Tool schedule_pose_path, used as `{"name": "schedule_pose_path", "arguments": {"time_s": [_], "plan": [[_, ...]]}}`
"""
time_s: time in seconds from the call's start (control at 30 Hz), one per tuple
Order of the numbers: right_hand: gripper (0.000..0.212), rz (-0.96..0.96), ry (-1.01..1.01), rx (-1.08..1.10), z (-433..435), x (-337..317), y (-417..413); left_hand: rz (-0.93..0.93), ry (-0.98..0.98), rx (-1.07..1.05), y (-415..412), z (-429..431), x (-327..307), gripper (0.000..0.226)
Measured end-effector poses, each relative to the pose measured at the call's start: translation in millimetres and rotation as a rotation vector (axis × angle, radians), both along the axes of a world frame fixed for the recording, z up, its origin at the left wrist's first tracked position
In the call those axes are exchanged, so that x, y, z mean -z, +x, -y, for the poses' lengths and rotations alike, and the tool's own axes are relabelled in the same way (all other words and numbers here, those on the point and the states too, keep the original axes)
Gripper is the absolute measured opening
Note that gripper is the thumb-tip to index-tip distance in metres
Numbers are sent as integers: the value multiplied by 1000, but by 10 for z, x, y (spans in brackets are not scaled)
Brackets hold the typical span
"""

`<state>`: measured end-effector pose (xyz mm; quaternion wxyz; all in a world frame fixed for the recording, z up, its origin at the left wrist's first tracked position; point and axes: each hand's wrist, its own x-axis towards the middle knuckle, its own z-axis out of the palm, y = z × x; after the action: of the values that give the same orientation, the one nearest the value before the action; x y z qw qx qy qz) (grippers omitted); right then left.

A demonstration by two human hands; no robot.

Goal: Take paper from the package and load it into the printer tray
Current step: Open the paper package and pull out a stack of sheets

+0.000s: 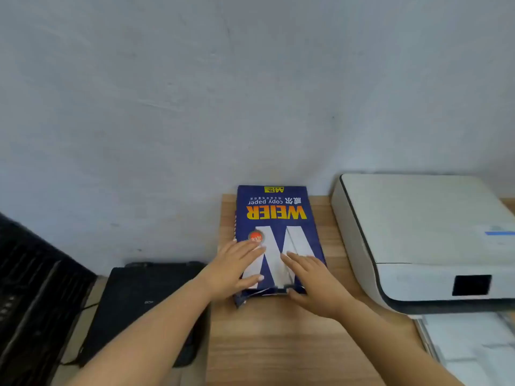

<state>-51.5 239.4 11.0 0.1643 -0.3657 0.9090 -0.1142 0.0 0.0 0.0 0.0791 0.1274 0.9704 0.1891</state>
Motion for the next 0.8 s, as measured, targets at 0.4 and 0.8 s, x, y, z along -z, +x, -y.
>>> {"name": "schedule_pose_path", "arguments": {"time_s": [0.4,0.8], "plan": [[47,-16,-346,322,157,689,-281,-163,-55,-131,-484,-240,751,65],[15,184,-577,433,98,717,-317,-196,-33,-152,-476,-225,806,56]]}}
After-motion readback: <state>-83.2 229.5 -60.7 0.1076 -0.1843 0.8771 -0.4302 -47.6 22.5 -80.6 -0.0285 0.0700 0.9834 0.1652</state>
